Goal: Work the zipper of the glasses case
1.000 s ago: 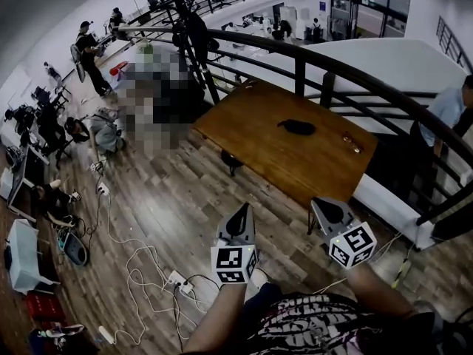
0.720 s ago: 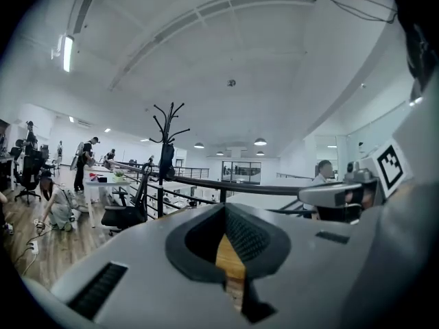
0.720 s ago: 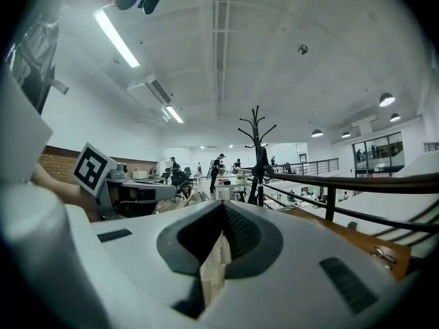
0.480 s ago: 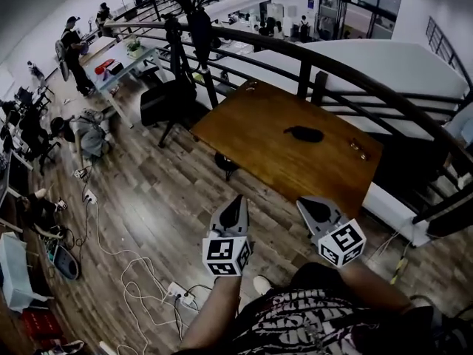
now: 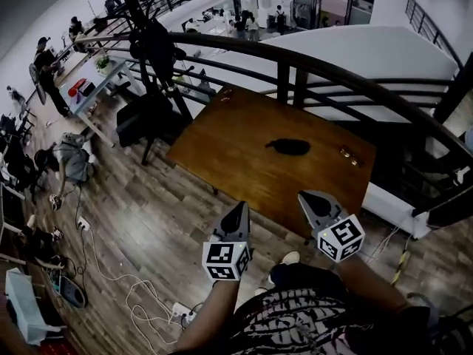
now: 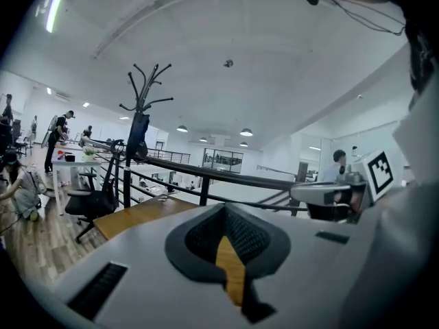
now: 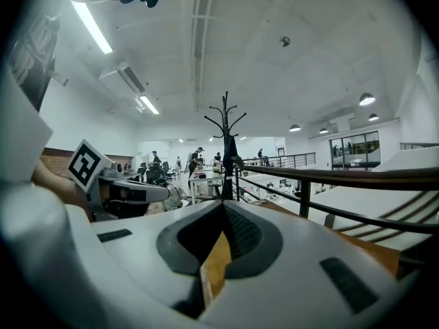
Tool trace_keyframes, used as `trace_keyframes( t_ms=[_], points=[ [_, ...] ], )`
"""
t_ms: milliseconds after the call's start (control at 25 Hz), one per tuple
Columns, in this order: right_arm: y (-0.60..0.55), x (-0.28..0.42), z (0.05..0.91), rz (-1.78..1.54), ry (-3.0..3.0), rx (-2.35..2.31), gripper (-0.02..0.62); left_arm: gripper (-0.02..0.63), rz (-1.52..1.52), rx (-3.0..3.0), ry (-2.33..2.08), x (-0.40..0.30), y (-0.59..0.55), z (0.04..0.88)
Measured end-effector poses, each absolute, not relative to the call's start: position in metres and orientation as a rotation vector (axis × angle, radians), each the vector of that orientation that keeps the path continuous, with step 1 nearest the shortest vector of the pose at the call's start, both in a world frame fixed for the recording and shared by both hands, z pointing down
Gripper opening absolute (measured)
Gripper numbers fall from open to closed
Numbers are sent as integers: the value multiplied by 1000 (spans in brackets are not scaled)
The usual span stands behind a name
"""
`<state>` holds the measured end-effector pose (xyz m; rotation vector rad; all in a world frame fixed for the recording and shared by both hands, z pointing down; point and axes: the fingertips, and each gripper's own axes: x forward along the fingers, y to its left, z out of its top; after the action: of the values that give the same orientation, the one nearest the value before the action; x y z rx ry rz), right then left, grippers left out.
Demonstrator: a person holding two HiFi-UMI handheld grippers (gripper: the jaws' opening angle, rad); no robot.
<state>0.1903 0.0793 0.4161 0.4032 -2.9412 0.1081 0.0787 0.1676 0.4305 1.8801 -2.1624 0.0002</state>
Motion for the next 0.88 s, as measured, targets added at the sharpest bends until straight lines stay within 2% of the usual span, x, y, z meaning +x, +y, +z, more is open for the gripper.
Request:
trace_keyframes(
  t_ms=[400,880],
  points=[
    [-75,168,436,176,-2939,507,-6,5,125,1997,-2105,57,8,440],
    [-174,167,496,294,-2759,822,-6,5,225,2142,-1796,25,-113,513]
  ],
)
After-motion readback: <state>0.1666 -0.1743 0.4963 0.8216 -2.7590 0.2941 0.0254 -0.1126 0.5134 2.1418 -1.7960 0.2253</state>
